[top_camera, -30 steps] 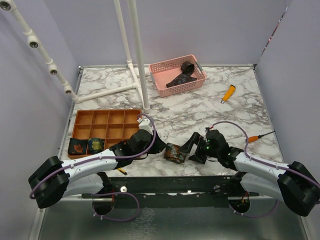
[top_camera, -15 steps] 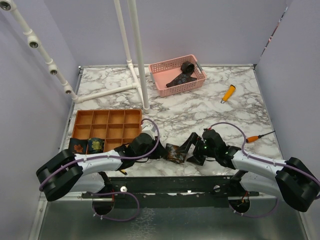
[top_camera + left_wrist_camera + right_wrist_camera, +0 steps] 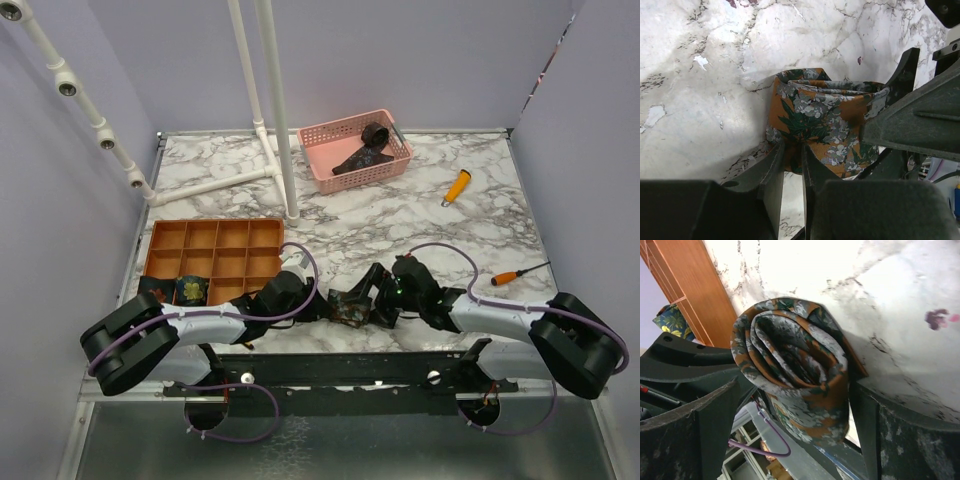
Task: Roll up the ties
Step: Pick up the tie at the center of the board.
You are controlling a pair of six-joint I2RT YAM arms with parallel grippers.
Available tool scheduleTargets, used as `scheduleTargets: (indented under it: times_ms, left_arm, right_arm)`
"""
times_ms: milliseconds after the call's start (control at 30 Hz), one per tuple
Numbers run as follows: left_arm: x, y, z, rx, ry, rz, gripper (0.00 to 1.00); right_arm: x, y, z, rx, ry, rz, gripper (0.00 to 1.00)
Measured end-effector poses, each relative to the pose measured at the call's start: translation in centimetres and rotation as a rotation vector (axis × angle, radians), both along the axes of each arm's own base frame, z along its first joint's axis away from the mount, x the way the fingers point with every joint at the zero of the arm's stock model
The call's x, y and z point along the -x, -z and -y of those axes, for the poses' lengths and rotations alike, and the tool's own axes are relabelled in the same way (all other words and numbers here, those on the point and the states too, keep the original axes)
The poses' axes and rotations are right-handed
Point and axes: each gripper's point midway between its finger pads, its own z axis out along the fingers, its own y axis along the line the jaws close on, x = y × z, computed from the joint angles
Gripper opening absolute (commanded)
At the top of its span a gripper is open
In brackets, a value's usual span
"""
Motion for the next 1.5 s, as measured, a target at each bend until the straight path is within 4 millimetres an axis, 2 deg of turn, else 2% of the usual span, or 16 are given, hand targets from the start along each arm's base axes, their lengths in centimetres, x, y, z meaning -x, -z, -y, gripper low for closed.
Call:
scheduleTargets:
  times_ms: [100, 233, 300, 500, 600, 700, 800, 867, 967, 1100, 1200, 1333, 1500]
  left_arm:
    - [0.0, 0.0, 0.0, 0.005, -0.001, 0.002, 0.21]
    - [0.0, 0.1, -0.1, 0.007, -0.004, 0.002, 0.21]
    - [-0.1, 0.1, -0.1, 0.006, -0.007, 0.001, 0.21]
    - [0.0, 0.3, -0.2, 0.003, -0.008, -0.002, 0.21]
    - [0.1, 0.1, -0.4, 0.002, -0.008, -0.002, 0.21]
    - [0.3, -0.6, -0.7, 0.007, -0.008, 0.002, 0.22]
    - [0.5, -2.9, -1.4, 0.022, -0.013, 0.028, 0.24]
    - [0.2, -6.1, -1.6, 0.057, -0.026, 0.08, 0.25]
    - [-0.5, -10.9, -2.1, 0.102, -0.052, 0.163, 0.25]
    - [-1.3, -17.6, -4.3, 0.118, -0.123, 0.284, 0.26]
    - [-1.7, -21.1, -6.5, 0.101, -0.194, 0.352, 0.27]
    - [-2.0, -23.4, -9.9, 0.043, -0.293, 0.406, 0.27]
    - [-1.9, -24.0, -13.0, -0.023, -0.375, 0.424, 0.28]
  right_arm:
    - [-0.2, 0.0, -1.0, -0.004, -0.019, 0.004, 0.88]
    - [-0.2, 0.3, -1.8, -0.002, -0.038, 0.003, 0.73]
    - [-0.1, 0.5, -1.9, 0.003, -0.04, 0.001, 0.61]
    - [0.4, 1.5, -1.2, 0.035, -0.034, -0.008, 0.14]
    - [0.3, 1.4, -1.1, 0.035, -0.035, -0.003, 0.01]
    - [0.4, 1.1, -0.9, 0.039, -0.035, 0.008, 0.0]
    - [0.5, 0.1, -0.4, 0.051, -0.041, 0.042, 0.0]
    - [0.3, -1.2, -0.2, 0.061, -0.056, 0.078, 0.0]
    - [-0.7, -4.4, -1.0, 0.052, -0.089, 0.154, 0.0]
    - [-2.2, -9.4, -2.9, 0.011, -0.134, 0.26, 0.0]
    - [-2.9, -11.8, -4.3, -0.018, -0.172, 0.296, 0.0]
    - [-2.9, -12.3, -6.1, -0.032, -0.223, 0.277, 0.0]
    - [-1.9, -12.0, -9.0, -0.046, -0.312, 0.218, 0.0]
